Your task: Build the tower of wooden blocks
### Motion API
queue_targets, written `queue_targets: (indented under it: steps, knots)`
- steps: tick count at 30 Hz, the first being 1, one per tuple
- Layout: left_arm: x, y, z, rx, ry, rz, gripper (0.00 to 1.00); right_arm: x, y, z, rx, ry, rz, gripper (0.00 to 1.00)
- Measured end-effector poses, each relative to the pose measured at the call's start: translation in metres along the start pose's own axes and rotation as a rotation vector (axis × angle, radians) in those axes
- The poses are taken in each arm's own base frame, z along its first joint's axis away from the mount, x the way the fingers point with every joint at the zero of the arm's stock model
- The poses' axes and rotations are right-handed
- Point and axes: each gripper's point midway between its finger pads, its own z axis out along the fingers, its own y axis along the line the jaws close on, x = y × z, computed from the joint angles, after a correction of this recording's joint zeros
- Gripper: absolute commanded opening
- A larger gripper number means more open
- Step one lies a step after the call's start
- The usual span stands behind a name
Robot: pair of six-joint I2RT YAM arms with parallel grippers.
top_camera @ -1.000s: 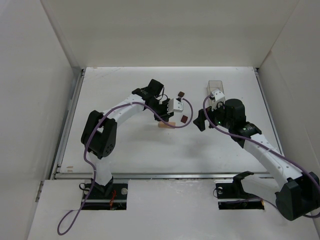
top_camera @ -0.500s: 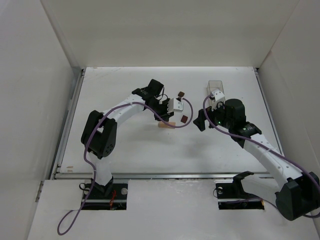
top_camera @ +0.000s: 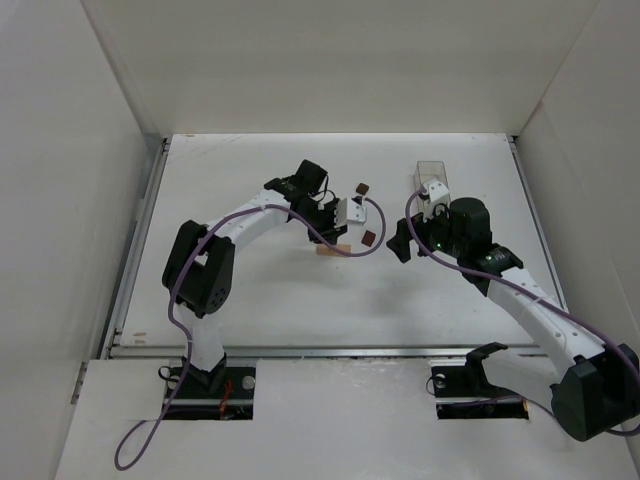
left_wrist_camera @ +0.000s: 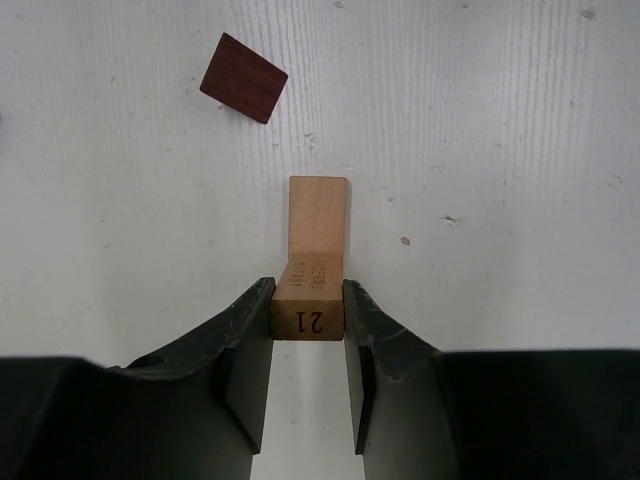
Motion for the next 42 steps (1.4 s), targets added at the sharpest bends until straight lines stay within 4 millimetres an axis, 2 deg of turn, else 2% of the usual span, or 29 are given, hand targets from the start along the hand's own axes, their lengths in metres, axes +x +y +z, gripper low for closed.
queue_targets:
  steps: [31, 42]
  knots:
    - [0.0021, -0.0039, 0.0064, 0.001, 0.003, -0.004, 0.11, 0.0, 0.0, 0.0, 0.0, 0.0, 0.0, 1.0]
    - [0.0049, -0.0046, 0.0069, 0.001, 0.011, 0.0, 0.17, 0.0, 0.0, 0.0, 0.0, 0.0, 0.0, 1.0]
